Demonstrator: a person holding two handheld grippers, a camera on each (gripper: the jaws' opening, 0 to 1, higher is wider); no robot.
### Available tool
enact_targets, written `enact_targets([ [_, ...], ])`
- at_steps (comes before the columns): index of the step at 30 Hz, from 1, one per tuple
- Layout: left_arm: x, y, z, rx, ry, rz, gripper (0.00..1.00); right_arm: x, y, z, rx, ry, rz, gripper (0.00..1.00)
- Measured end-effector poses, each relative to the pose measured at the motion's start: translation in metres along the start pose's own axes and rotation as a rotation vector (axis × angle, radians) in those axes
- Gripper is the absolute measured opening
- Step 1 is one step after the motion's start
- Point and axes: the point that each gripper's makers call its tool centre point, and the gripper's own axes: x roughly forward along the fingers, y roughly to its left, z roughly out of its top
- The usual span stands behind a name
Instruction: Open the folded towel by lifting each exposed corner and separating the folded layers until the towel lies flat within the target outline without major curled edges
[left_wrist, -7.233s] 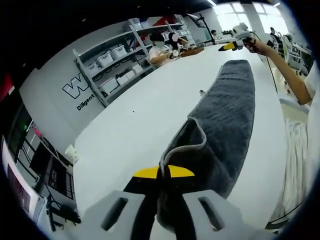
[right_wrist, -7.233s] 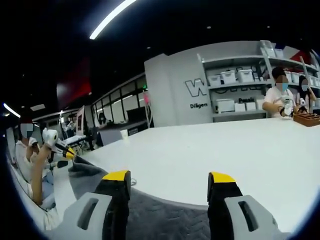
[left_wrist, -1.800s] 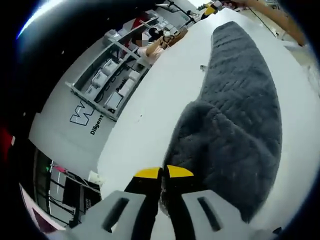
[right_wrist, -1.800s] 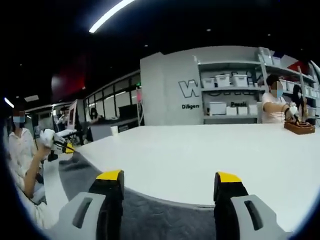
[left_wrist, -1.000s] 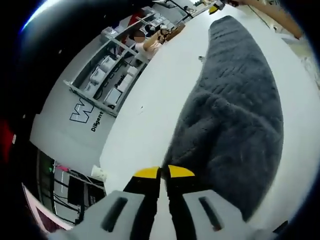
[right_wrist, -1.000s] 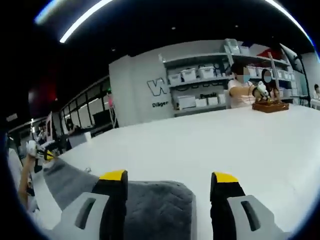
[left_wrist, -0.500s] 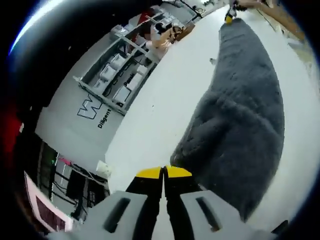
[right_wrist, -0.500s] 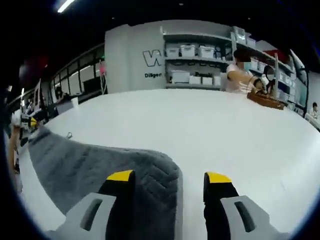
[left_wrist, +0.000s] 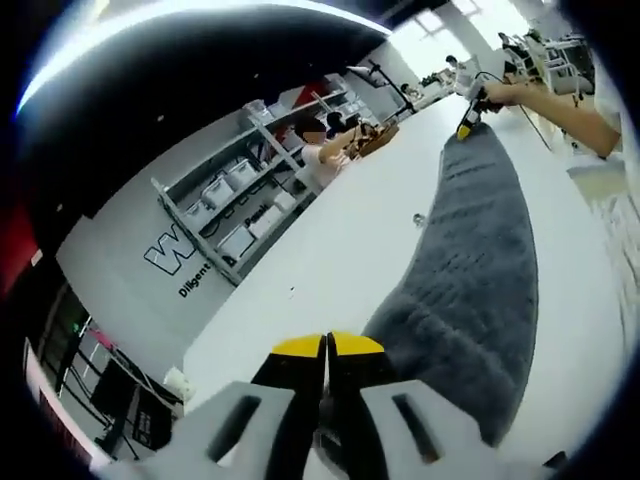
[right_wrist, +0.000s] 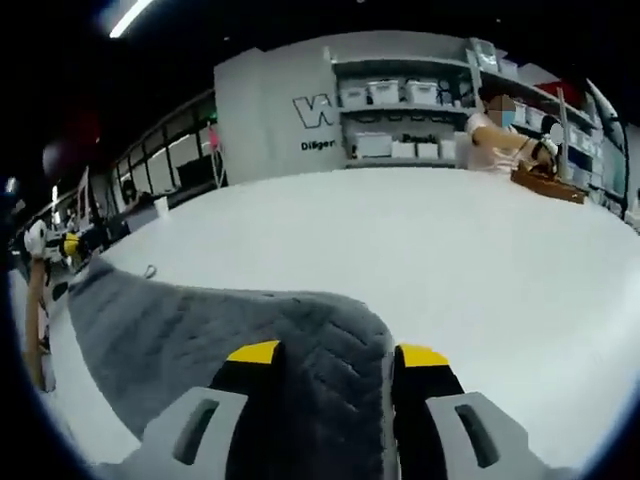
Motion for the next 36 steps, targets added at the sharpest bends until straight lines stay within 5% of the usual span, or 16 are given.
enact_targets([
  [4,0.005,-0.011,0.009,-0.156,-0.058,-0.058,0.01,0.002,0.012,0.005,0.046,-0.039,0.058,0.47],
  [6,0.006,-0.011,0.011,-0.141,-0.054,-0.055,0.02,0.003,0.024,0.004,0.074,-0.040,0.118,0.40],
  [9,0.008,-0.014,0.014,-0.108,-0.064,-0.058,0.02,0.006,0.021,0.007,0.077,-0.050,0.114,0.41],
  [12,0.011,-0.022,0.006,-0.222,-0.031,-0.104,0.01,0.005,0.022,0.006,0.057,-0.032,0.100,0.39],
  [18,0.012,-0.016,0.002,-0.210,-0.016,-0.078,0.01,-0.003,0.032,0.017,0.024,-0.062,0.130,0.22],
  [26,0.013,-0.020,0.006,-0.189,-0.016,-0.089,0.01,-0.005,0.043,0.028,-0.008,-0.091,0.165,0.19],
  [31,0.016,-0.020,0.010,-0.193,-0.017,-0.090,0.01,-0.005,0.059,0.029,0.031,-0.096,0.273,0.16],
  [36,0.022,-0.027,0.012,-0.199,-0.023,-0.113,0.02,-0.004,0.055,0.032,0.022,-0.099,0.267,0.11],
])
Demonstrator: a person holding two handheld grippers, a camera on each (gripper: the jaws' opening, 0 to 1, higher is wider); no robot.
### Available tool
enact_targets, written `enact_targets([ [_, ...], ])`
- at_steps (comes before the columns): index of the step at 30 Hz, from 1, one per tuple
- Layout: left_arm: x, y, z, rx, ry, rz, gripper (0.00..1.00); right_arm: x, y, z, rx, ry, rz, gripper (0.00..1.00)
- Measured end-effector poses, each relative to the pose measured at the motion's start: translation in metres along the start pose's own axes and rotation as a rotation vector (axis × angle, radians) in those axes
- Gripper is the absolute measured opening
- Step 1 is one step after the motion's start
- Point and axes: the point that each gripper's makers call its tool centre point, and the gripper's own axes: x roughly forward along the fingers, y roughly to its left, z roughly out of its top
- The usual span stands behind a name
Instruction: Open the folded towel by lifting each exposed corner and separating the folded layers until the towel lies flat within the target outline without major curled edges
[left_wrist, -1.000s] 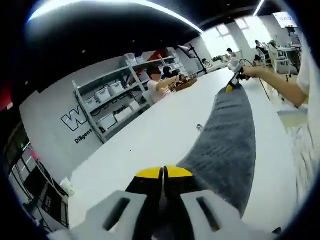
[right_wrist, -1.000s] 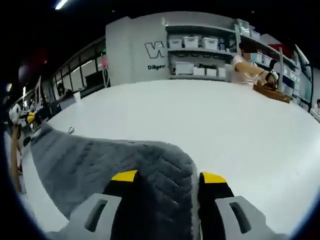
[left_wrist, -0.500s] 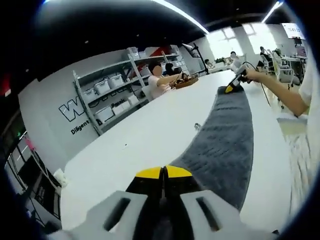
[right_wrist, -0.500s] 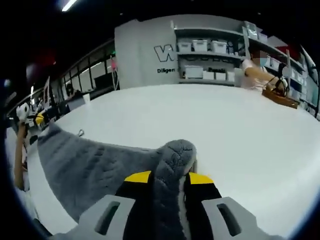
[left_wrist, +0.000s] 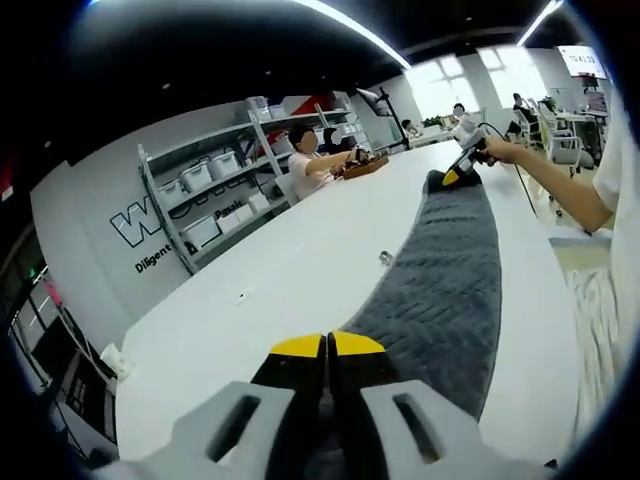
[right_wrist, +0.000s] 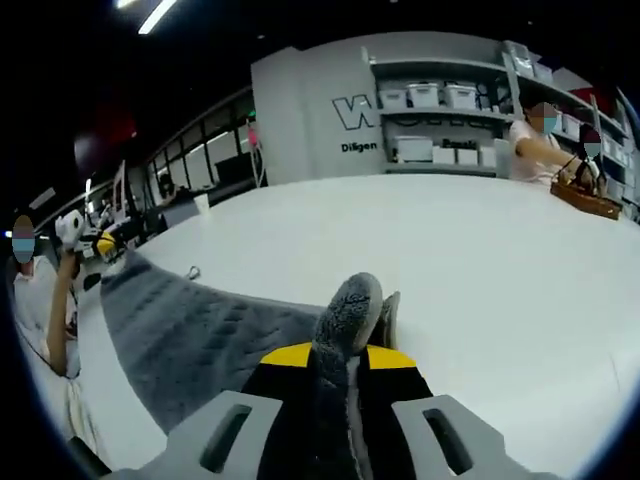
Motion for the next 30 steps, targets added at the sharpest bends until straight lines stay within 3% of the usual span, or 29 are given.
enact_targets([
  [2,0.002,0.001,0.000,-0.010,-0.004,0.003,0.05,0.000,0.002,0.002,-0.003,-0.003,0.002,0.11],
  [6,0.006,0.004,0.000,-0.064,-0.006,0.014,0.22,0.000,0.004,0.008,-0.025,-0.009,0.000,0.10],
  [11,0.010,0.003,0.005,-0.094,-0.037,0.016,0.32,-0.001,0.011,0.012,-0.070,-0.016,0.012,0.10],
  [15,0.015,-0.001,0.009,-0.125,-0.063,0.026,0.49,0.000,0.019,0.012,-0.096,-0.013,0.038,0.11],
  [18,0.018,-0.011,0.012,-0.172,-0.066,-0.007,0.54,0.000,0.021,0.009,-0.113,0.002,0.042,0.11],
  [24,0.028,-0.030,0.020,-0.156,-0.073,-0.037,0.57,-0.002,0.022,0.008,-0.116,0.014,0.043,0.11],
  [30,0.042,-0.056,0.034,-0.143,-0.085,-0.067,0.77,0.000,0.031,0.009,-0.148,0.025,0.053,0.10],
])
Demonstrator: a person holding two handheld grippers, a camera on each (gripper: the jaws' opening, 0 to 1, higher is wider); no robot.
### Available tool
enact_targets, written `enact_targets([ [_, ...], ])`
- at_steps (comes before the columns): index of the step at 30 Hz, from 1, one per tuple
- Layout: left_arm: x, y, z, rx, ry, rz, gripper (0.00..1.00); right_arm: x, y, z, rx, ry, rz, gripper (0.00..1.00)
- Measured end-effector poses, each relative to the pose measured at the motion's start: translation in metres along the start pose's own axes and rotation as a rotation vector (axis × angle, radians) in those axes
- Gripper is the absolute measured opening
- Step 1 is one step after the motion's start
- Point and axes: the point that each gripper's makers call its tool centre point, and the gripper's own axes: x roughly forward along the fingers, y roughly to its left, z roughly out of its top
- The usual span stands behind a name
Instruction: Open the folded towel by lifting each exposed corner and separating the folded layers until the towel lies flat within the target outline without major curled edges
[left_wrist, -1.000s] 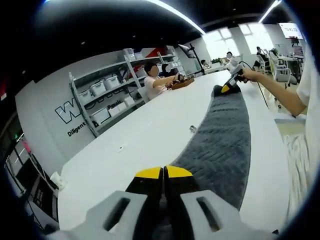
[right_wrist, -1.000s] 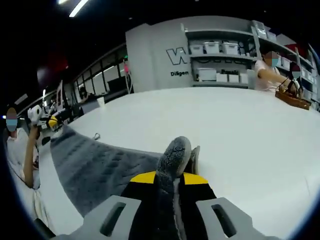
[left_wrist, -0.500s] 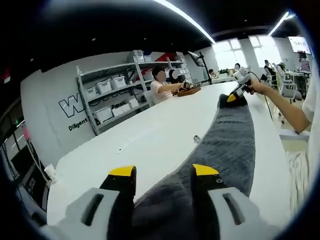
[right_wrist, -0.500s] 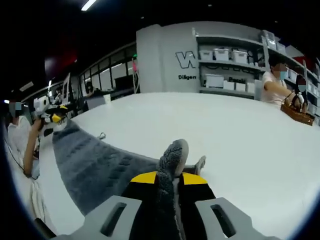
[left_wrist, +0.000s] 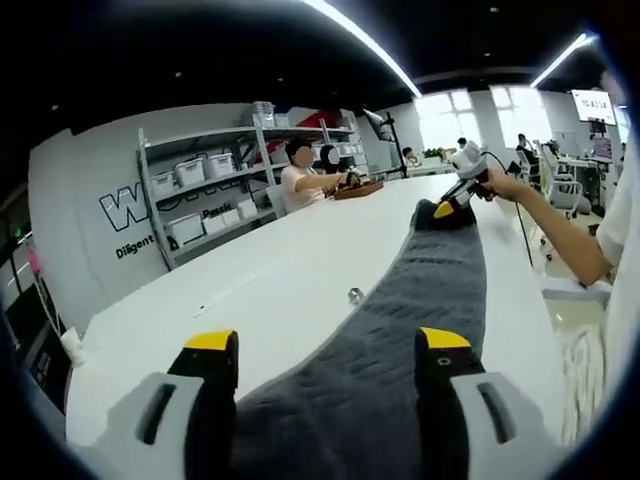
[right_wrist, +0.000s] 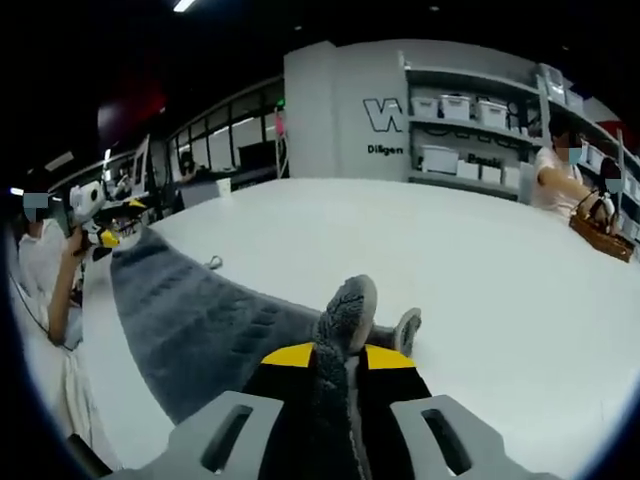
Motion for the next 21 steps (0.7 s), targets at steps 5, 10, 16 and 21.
enact_targets([
  [5,0.012,-0.021,0.008,-0.024,-0.019,-0.048,0.87,0.002,0.009,-0.001,-0.023,0.022,0.020,0.10],
  [10,0.024,-0.042,0.017,-0.042,-0.049,-0.111,0.90,0.000,0.013,0.003,-0.026,0.015,0.032,0.10],
  [16,0.047,-0.083,0.043,-0.059,-0.093,-0.224,0.94,-0.002,0.020,0.004,-0.015,0.002,0.055,0.10],
  [21,0.070,-0.112,0.061,-0.016,-0.095,-0.287,0.95,-0.006,0.021,0.006,-0.010,-0.015,0.063,0.10],
])
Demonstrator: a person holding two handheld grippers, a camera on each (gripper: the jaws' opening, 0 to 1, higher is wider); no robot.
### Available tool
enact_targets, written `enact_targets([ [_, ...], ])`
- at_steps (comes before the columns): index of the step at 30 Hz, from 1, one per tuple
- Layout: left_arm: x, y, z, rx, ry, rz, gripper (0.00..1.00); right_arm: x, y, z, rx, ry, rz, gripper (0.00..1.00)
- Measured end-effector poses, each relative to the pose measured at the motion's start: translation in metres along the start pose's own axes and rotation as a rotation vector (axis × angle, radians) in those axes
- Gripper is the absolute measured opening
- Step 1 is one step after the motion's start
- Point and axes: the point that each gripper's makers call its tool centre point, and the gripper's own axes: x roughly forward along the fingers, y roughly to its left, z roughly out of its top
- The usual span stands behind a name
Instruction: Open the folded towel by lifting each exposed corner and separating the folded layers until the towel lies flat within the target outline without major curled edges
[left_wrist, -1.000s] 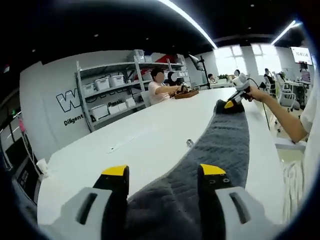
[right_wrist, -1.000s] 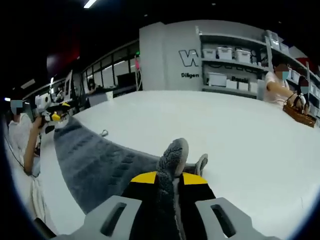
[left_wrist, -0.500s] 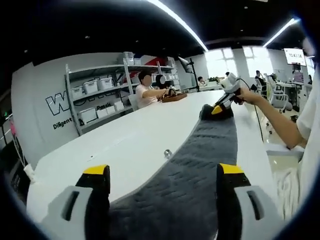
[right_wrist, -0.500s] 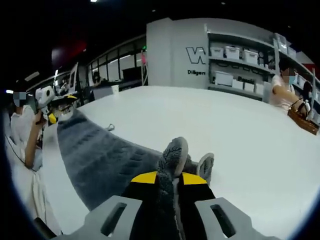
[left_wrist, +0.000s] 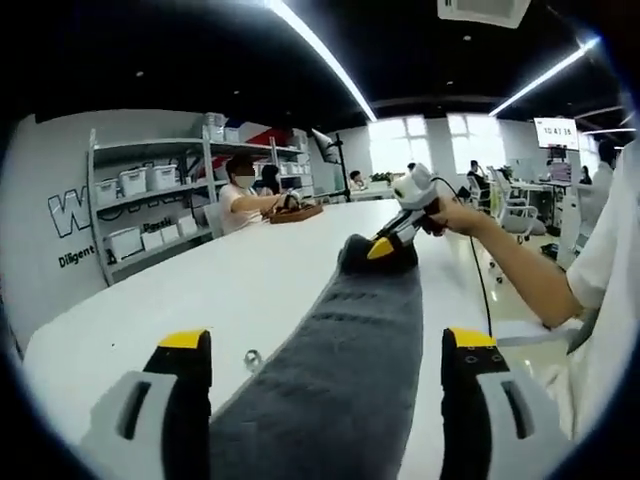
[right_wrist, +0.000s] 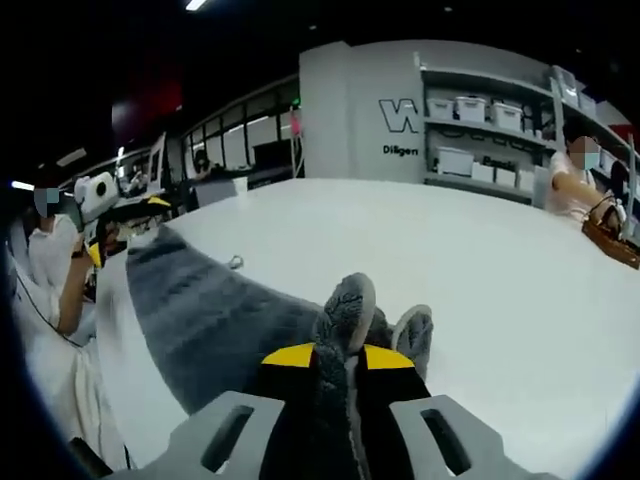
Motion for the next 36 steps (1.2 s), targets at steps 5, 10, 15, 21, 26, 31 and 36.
enact_targets([
  [5,0.036,-0.014,0.018,0.058,-0.030,-0.066,0.91,0.000,-0.001,-0.001,0.001,0.005,0.005,0.10],
  [10,0.062,-0.016,0.029,0.085,-0.053,-0.074,0.91,0.000,0.004,0.000,-0.003,0.000,0.024,0.10],
  [15,0.074,-0.022,0.038,0.076,-0.076,-0.103,0.89,-0.001,0.004,0.000,0.000,-0.005,0.026,0.10],
  [21,0.085,-0.027,0.037,0.076,-0.064,-0.120,0.88,0.001,0.007,-0.001,-0.004,0.006,0.031,0.10],
  [26,0.087,-0.028,0.041,0.111,-0.105,-0.133,0.74,0.002,0.009,-0.002,-0.012,0.015,0.040,0.10],
  [31,0.092,-0.021,0.041,0.109,-0.106,-0.096,0.79,0.003,0.012,-0.002,-0.030,0.034,0.036,0.10],
  [36,0.100,-0.029,0.043,0.081,-0.125,-0.137,0.75,0.005,0.017,-0.006,-0.059,0.066,0.044,0.10],
])
